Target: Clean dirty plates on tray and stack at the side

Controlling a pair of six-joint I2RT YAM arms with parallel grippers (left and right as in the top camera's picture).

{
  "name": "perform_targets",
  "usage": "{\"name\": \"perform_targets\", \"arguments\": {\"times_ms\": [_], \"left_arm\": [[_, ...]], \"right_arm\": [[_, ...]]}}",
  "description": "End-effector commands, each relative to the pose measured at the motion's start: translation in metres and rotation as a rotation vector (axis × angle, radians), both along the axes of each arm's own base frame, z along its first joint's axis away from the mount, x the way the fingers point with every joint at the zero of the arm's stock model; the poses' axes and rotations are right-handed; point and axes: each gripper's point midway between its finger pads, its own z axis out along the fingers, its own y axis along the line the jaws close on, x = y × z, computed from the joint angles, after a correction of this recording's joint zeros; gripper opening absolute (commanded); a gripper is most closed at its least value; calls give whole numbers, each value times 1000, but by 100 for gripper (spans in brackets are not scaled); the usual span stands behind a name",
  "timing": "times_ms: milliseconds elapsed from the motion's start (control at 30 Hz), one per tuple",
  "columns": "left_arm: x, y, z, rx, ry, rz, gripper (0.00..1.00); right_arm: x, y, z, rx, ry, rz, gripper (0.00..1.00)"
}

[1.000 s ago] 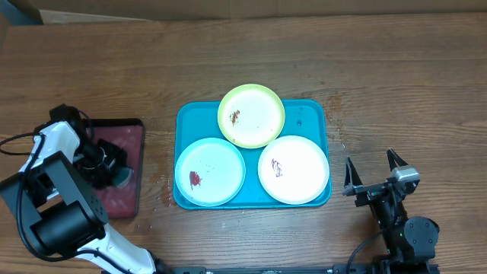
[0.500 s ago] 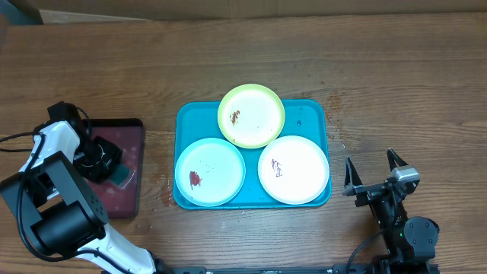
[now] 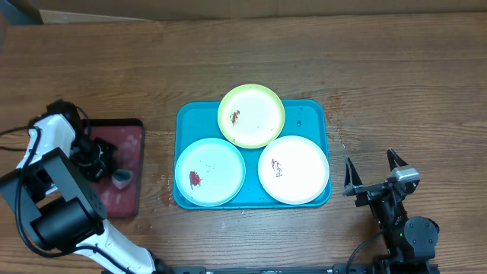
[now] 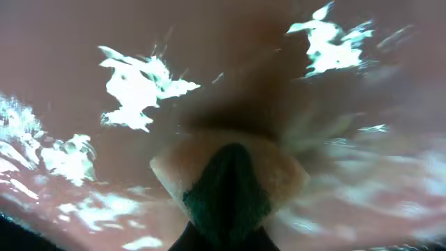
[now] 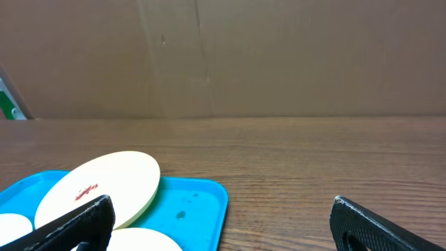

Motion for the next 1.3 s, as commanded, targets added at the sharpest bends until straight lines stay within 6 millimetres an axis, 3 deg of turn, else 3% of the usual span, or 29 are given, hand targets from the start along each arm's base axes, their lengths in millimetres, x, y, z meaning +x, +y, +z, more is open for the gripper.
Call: {"name": "perform_targets", "arguments": {"times_ms": [0,200,300,400,567,700,900,1100,1267], "left_arm": [[45,1,47,-66,-150,-47,4],[76,9,111,-41,-281,-168,4],[81,12,127,-13,-323,-233,4],[73,18,121,34,-275,-239,4],[55,21,77,40,-199,-229,4],[62,14,76,-3,-256,-277,4],[68,8,119,-1,-385,-320,4],[63,2,189,5,-643,-358,4],[55,5,216,-16,-802,-360,5]], "right_arm": [[1,-3,-2,-3,-4,-17,100],[1,-3,-2,-4,-4,-17,100],[1,-3,-2,-4,-4,-17,100],[1,-3,-2,-4,-4,-17,100],[1,-3,-2,-3,-4,-17,100],[1,-3,-2,-4,-4,-17,100],[1,-3,-2,-3,-4,-17,100],[1,-3,-2,-3,-4,-17,100],[1,-3,-2,-4,-4,-17,100]]}}
